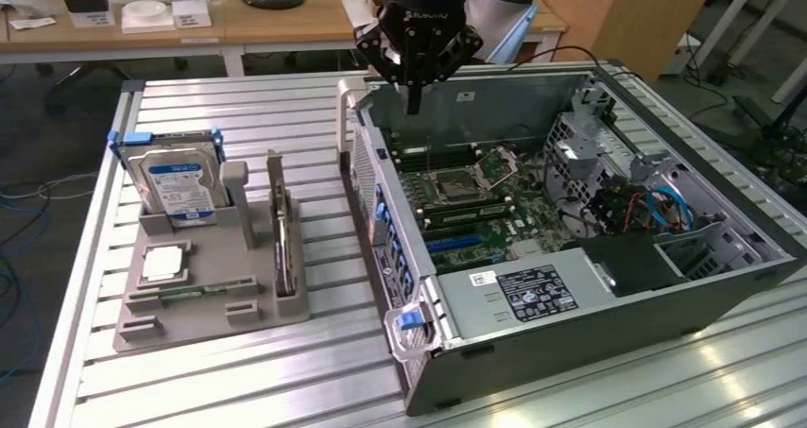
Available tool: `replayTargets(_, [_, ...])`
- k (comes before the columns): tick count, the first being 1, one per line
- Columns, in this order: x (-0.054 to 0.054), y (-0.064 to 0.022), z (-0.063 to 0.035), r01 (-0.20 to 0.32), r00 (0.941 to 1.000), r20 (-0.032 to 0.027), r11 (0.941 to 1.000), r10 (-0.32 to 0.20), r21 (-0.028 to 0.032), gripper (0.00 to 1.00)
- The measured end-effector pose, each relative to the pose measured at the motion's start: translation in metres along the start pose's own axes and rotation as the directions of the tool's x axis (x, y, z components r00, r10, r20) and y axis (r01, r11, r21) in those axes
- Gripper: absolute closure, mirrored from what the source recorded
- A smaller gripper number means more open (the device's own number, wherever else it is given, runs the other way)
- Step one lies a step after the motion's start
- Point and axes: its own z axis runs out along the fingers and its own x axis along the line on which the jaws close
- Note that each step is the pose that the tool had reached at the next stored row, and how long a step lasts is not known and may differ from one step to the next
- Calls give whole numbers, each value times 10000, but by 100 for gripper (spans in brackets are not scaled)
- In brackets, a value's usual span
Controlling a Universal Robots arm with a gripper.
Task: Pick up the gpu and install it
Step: 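Reach for the gpu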
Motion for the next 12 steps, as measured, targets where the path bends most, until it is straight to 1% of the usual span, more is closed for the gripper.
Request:
replayTargets(8, [111,-8,-3,0,10000,0,10000,0,0,89])
replayTargets(9, [170,-13,-5,0,10000,-1,10000,0,0,89])
replayTargets(12, [213,-16,-6,0,10000,-1,10000,0,0,89])
